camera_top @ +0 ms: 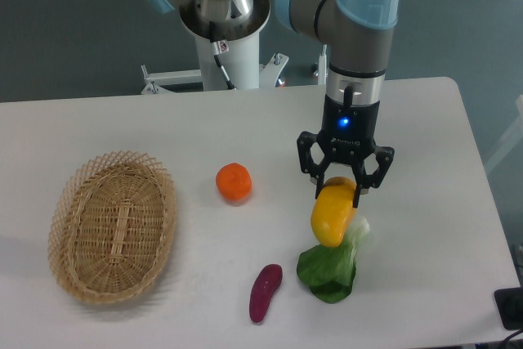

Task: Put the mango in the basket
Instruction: 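Hold the yellow mango in the gripper above the bok choy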

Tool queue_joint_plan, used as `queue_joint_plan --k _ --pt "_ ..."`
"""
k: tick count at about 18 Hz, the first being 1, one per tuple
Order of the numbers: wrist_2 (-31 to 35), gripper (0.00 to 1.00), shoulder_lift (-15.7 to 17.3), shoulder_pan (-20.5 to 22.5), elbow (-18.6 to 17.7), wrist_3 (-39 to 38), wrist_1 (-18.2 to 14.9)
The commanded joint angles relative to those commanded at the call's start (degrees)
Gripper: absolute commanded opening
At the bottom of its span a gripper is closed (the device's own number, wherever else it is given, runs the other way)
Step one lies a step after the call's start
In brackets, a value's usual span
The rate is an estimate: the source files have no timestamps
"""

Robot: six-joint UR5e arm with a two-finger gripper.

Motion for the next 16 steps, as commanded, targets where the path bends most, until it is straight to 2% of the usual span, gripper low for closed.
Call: queue_joint_plan --k 12,16 --pt "0.09 0.53 0.26 -0.35 -0.53 -0.09 0.00" --pt "0.26 0.53 0.53 -2.54 -0.88 -2.89 -0.09"
